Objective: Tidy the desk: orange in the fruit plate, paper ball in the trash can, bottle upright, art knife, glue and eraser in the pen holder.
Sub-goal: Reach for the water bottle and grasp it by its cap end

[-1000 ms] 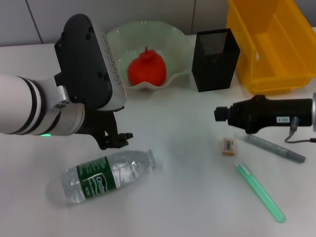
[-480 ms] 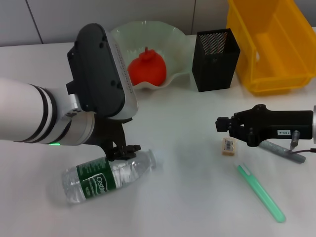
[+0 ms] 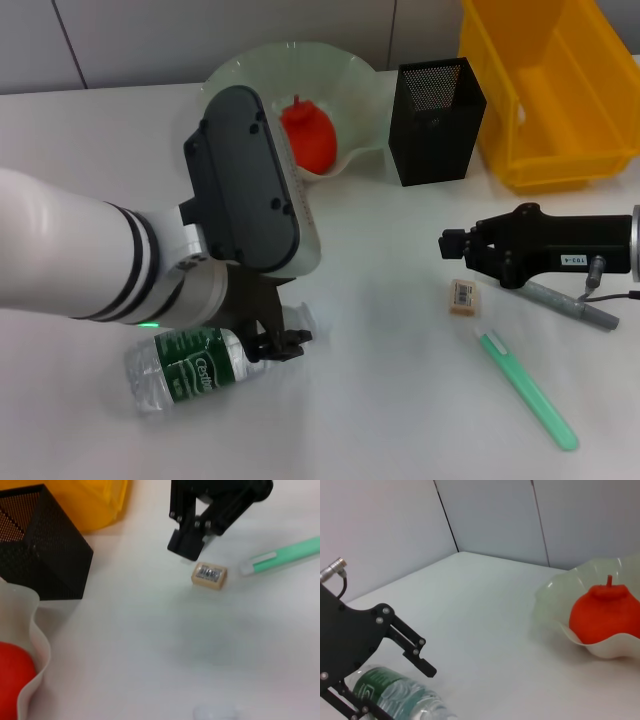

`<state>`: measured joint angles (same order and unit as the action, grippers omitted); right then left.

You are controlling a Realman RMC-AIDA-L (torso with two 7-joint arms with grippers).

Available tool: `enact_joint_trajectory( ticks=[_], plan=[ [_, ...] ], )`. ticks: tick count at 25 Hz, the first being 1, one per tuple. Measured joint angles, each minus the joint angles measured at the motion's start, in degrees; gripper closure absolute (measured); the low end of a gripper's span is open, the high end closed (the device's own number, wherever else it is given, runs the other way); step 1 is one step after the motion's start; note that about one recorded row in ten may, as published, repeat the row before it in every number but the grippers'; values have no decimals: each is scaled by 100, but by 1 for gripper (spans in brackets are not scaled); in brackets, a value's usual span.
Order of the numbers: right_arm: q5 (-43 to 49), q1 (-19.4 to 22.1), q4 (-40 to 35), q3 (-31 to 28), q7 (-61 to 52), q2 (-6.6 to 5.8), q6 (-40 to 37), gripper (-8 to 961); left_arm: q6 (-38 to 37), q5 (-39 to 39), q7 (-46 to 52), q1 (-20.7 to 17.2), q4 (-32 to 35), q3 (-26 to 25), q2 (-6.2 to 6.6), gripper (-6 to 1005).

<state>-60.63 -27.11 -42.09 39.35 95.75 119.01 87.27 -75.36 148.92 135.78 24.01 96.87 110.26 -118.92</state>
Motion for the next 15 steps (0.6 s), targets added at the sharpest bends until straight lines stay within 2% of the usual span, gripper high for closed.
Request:
enact_joint_trajectory(
  ticks=[6,9,15],
  plan=[
    [28,4,-1,96,2,-4,-8,895,269,103,49,59,-266,27,0,465],
    [35,28,-3,221,-9,-8,-7,895,427,204,49,237,-633,107,-1,466],
    [38,70,-19,216,-26,-10,7,895,541,148,46,295,-749,228,-7,467]
  ],
)
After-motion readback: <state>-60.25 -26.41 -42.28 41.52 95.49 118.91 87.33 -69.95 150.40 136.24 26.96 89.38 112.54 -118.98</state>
